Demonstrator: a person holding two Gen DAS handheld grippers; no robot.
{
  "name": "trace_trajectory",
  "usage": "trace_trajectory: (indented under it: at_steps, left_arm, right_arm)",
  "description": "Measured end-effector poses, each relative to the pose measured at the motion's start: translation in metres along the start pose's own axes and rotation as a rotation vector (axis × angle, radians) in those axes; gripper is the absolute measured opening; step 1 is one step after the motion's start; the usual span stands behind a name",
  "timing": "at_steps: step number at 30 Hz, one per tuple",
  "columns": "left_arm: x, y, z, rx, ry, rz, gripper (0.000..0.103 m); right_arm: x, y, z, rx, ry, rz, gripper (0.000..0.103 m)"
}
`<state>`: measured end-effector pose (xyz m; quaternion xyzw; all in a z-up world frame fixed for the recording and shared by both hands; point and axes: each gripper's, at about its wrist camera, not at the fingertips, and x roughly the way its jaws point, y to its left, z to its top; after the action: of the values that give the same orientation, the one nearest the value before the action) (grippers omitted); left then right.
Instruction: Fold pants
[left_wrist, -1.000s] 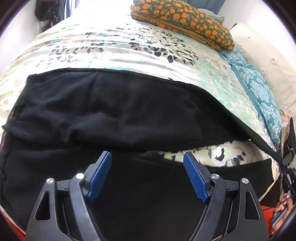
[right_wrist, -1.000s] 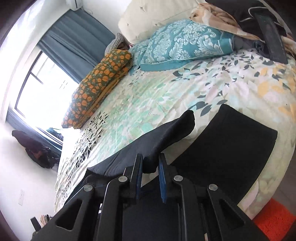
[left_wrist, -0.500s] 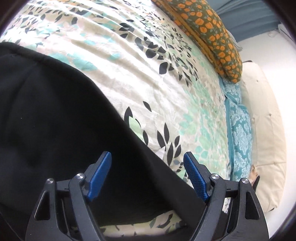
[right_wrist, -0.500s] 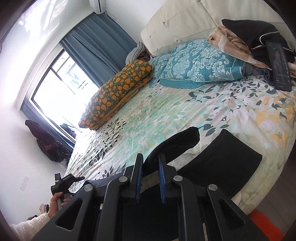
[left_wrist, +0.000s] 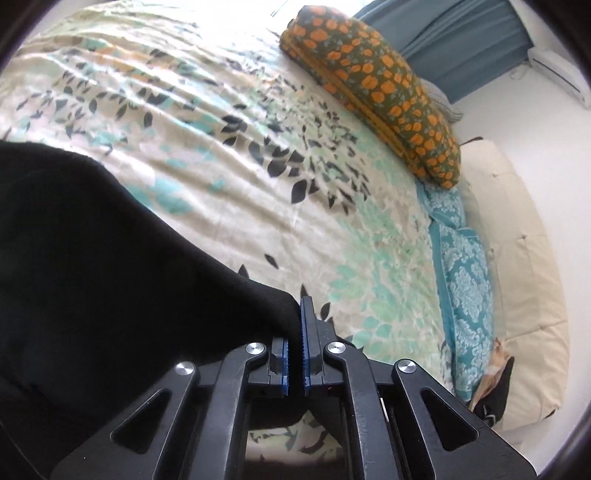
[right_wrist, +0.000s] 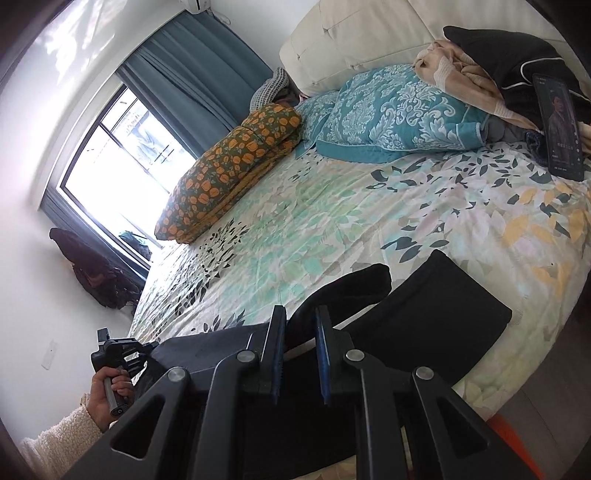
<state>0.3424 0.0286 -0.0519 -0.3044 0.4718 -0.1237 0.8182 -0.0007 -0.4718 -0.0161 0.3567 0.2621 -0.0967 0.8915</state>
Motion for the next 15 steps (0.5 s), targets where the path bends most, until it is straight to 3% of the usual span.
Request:
trace_trajectory:
  at_steps: [3,5,8,11,13,15]
  left_arm:
    - [-0.086,-0.002,-0.018,0.096,-0.167,-0.021,0.004]
    - [-0.121,0.017,-0.053,0.145,-0.193,0.025,0.004]
    - [-0.123,0.066,-0.121,0.173,-0.069,0.151,0.004]
    - [-0.105,0.112,-0.172,0.129,0.064,0.222,0.004]
    - [-0.101,0.127,-0.189,0.083,0.082,0.242,0.004]
    - [-0.104,0.125,-0.198,0.079,0.077,0.234,0.004]
  right_arm:
    - [-0.001,0.010,0.015,-0.014,0.007,0.078,0.016]
    - [0.012,0.001,0.009,-0.001,0.094,0.055,0.016]
    - [0.044,-0.042,-0.025,0.100,0.302,-0.067,0.016]
    - [0.061,-0.071,-0.059,0.148,0.436,-0.164,0.015]
    - [0.064,-0.079,-0.066,0.170,0.472,-0.198,0.015]
    - [0.064,-0.071,-0.061,0.091,0.469,-0.245,0.015]
